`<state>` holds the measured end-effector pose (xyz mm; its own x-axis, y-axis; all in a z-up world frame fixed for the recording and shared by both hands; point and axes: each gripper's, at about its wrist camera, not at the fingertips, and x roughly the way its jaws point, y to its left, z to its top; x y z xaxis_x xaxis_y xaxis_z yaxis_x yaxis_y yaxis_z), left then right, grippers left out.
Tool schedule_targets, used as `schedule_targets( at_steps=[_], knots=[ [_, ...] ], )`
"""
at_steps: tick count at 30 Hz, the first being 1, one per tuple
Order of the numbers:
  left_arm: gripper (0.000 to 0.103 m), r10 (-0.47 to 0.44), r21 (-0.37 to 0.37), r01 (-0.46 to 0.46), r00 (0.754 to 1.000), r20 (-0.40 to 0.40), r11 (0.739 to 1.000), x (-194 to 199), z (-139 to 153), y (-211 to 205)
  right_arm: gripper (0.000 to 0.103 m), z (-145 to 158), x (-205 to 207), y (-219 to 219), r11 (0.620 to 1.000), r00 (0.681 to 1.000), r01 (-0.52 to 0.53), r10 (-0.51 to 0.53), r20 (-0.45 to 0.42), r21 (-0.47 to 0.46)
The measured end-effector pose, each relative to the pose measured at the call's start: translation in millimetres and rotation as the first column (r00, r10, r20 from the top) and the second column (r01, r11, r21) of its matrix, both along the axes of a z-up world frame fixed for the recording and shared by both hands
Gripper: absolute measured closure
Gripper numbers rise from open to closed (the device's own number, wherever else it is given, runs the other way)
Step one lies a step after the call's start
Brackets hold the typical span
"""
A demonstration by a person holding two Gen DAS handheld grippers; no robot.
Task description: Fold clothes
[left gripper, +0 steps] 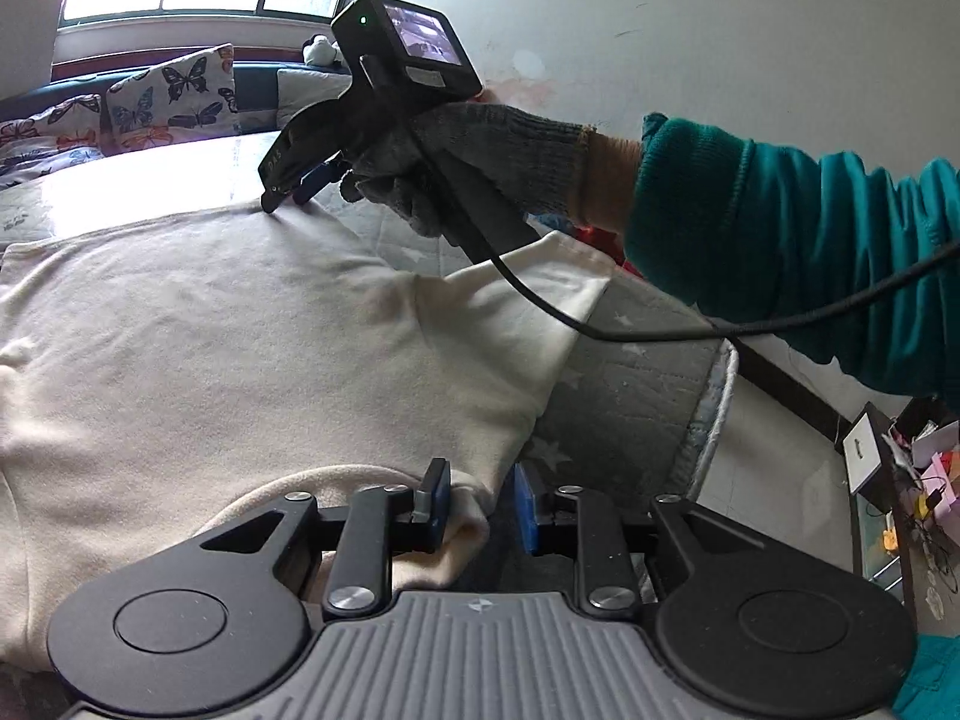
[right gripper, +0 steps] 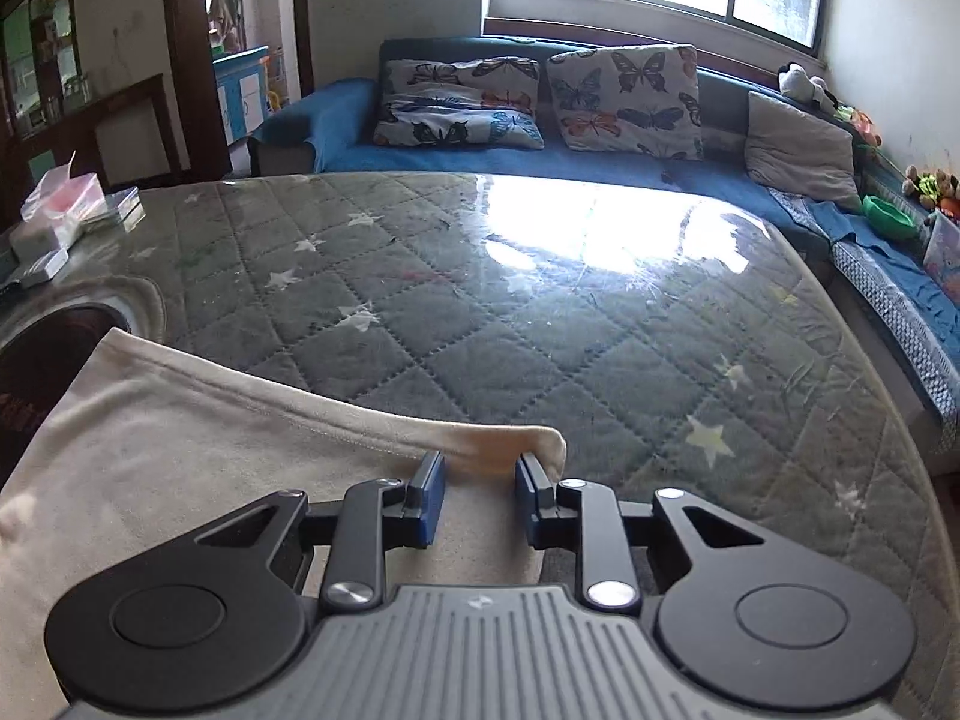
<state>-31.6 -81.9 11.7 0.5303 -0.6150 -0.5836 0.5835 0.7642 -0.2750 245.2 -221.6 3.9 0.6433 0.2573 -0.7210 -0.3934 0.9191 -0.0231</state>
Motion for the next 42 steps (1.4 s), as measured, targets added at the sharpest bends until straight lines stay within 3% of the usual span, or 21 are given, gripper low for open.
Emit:
schedule_targets(
  at_steps=[6, 10, 17, 20, 23, 27, 31, 32, 34, 37, 39, 42],
  knots=[
    [0.077, 0.063, -0.005, -0.062, 0.993, 0.100, 0.998, -11, 21, 17, 0.077, 30, -55, 3, 0.994, 0.993, -0.104, 0.103, 0.059, 0.026],
    [0.077, 0.176, 0.027, -0.178, 0.983, 0.055, 0.984, -4, 14, 36, 0.077, 38, -109, 6, 0.979, 0.977, -0.201, 0.199, 0.069, 0.022],
    [0.077, 0.217, 0.067, -0.217, 0.976, 0.022, 0.974, -16, 1, 55, 0.076, 23, -195, 20, 0.935, 0.935, -0.354, 0.353, 0.031, 0.013],
    [0.077, 0.221, 0.062, -0.223, 0.975, 0.038, 0.973, -25, 7, 63, 0.071, 14, -218, 29, 0.915, 0.915, -0.404, 0.404, 0.014, 0.001],
    [0.071, 0.280, 0.071, -0.286, 0.957, 0.080, 0.956, -26, 15, 78, 0.071, 6, -240, 37, 0.897, 0.897, -0.440, 0.441, 0.023, -0.043],
    [0.060, 0.431, 0.119, -0.449, 0.890, 0.151, 0.886, -15, 24, 102, 0.063, 9, -247, 41, 0.891, 0.890, -0.450, 0.453, 0.056, -0.055],
    [0.059, 0.514, 0.268, -0.585, 0.806, 0.294, 0.765, 2, 24, 116, 0.063, 7, -247, 42, 0.896, 0.894, -0.443, 0.444, 0.051, -0.031],
    [0.059, 0.519, 0.291, -0.599, 0.797, 0.309, 0.746, 6, 23, 120, 0.063, 6, -246, 42, 0.897, 0.895, -0.442, 0.443, 0.049, -0.026],
    [0.059, 0.528, 0.335, -0.622, 0.780, 0.335, 0.708, 14, 20, 128, 0.063, 5, -246, 42, 0.899, 0.898, -0.437, 0.437, 0.048, -0.017],
    [0.059, 0.523, 0.404, -0.627, 0.779, 0.346, 0.666, 29, 11, 135, 0.062, 4, -245, 41, 0.903, 0.902, -0.430, 0.430, 0.043, -0.005],
    [0.059, 0.515, 0.430, -0.629, 0.777, 0.362, 0.648, 34, 6, 137, 0.062, 3, -243, 41, 0.905, 0.905, -0.425, 0.425, 0.038, 0.004],
    [0.060, 0.492, 0.462, -0.613, 0.790, 0.366, 0.641, 38, -1, 140, 0.062, 2, -242, 41, 0.906, 0.906, -0.423, 0.422, 0.033, 0.011]
  ],
)
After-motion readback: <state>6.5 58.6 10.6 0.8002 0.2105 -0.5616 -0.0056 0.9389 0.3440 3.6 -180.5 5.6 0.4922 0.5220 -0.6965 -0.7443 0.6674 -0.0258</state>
